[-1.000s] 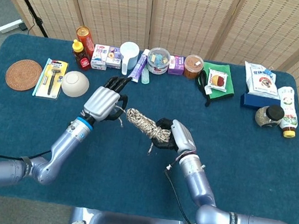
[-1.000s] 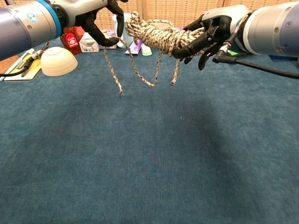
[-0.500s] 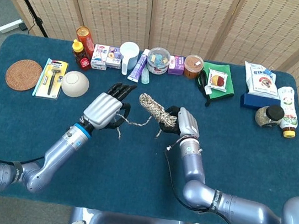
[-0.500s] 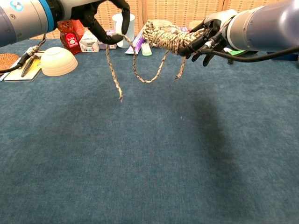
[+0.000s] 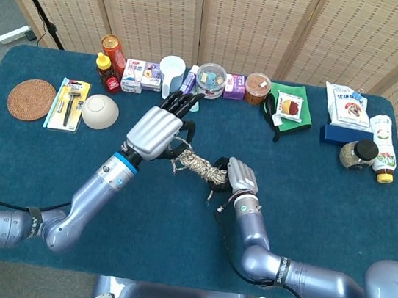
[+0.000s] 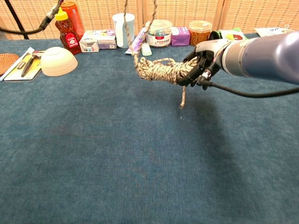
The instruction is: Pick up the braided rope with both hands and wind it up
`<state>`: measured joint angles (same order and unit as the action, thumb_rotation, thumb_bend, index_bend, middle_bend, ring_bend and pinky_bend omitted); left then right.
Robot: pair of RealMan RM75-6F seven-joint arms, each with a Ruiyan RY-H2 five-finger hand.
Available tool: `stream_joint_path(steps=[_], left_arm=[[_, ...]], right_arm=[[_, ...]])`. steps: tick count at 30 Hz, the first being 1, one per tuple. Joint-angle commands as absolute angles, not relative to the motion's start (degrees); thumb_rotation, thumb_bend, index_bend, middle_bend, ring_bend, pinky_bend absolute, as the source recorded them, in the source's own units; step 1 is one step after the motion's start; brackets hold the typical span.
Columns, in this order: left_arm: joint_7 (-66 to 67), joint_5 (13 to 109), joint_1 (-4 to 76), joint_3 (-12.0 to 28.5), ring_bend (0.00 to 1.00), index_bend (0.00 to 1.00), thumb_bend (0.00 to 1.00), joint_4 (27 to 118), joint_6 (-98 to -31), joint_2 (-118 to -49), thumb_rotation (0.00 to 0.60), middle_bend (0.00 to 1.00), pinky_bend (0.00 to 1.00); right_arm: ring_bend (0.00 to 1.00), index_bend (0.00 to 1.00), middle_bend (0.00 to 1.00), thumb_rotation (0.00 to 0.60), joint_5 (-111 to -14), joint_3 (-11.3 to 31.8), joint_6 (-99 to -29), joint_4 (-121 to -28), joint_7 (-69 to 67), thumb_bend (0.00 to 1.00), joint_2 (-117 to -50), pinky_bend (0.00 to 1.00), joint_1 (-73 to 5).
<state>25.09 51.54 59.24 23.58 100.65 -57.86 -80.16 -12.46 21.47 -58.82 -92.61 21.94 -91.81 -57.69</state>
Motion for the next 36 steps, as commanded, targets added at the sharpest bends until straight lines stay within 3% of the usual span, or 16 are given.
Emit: stream_joint_path(steps=[1,17,29,36], left_arm=[[25.0,49.1,60.9,25.1,0.0,0.57,0.37,101.3,-57.2,-80.1,0.6,0.0,0.0],[29.4,38.2,68.3,25.8,0.0,0.57,0.37,94.6,-58.0,-84.8,0.6,0.0,0.0],[27.2,37.8,68.4,23.1,0.0,0.57,0.37,88.2,-56.5,-87.1,0.6,0.0,0.0],[25.6,37.9,67.5,21.1,0.0,0.57,0.37,84.7,-55.3,-88.6,0.6,0.0,0.0]], right_arm=[[0.45,0.67,0.57,0.6,-13.7,20.5,-58.7,-92.2,22.5,0.86,-92.4,0.6,-57.5],[0.46,0.67,0.57,0.6,-23.0,17.1,-52.6,-98.6,19.7,0.86,-89.6,0.6,-54.3],[0.46,0.67,0.57,0.6,-27.7,19.6,-41.7,-108.7,8.5,0.86,-80.5,0.6,-50.6],[0.46,0.67,0.57,0.6,-31.3,21.0,-38.9,-112.3,2.8,0.86,-76.6,0.6,-49.3]])
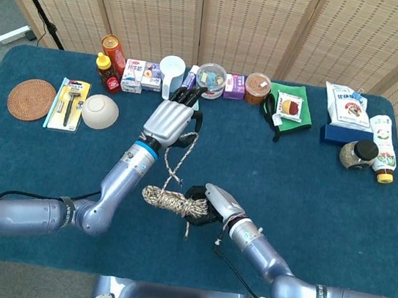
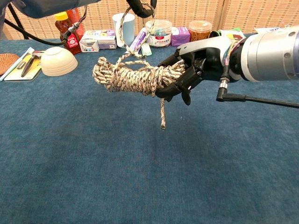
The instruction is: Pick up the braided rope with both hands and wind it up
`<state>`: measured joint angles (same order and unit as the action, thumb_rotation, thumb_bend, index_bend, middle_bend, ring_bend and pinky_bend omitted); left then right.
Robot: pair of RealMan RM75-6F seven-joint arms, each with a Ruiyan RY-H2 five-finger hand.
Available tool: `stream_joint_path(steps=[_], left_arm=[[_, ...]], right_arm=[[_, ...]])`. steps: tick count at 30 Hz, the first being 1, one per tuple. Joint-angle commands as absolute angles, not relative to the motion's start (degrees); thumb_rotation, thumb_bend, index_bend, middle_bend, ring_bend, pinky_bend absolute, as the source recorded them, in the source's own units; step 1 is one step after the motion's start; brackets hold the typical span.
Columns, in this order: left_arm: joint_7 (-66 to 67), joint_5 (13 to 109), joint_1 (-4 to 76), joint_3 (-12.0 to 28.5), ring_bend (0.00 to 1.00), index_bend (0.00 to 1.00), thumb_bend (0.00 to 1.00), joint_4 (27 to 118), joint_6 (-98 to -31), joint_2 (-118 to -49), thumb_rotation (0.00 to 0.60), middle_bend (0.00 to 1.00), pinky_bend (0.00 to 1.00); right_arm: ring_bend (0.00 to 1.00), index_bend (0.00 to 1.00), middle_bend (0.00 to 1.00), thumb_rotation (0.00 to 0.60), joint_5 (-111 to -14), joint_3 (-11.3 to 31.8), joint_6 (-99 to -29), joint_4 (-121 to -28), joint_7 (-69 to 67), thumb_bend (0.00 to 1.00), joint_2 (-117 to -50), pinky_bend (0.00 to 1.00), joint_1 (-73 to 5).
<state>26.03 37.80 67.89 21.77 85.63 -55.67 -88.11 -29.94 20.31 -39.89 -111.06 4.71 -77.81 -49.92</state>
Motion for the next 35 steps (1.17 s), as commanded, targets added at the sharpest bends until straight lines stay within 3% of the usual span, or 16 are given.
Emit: stream_joint_path(steps=[1,16,35], left_arm=[[25.5,38.1,67.4,20.9,0.0,0.57,0.37,84.4,-55.2,-88.8,0.6,0.0,0.0],[22.6,39.0,64.8,18.9,0.0,0.57,0.37,80.8,-53.5,-89.6,0.6,0.0,0.0],[22.5,41.0,62.2,19.4,0.0,0.57,0.37,86.6,-55.8,-85.1,0.6,0.0,0.0]], right_arm=[[0.46,0.67,0.57,0.6,-31.7,21.0,-38.8,-112.4,2.3,0.86,-76.3,0.6,-49.3],[0.46,0.67,0.57,0.6,-34.8,20.1,-38.9,-112.1,-3.6,0.86,-74.0,0.6,-49.6],[0.46,0.67,0.57,0.6,-34.3,18.8,-41.6,-114.5,-4.9,0.87,-73.2,0.6,-52.2]])
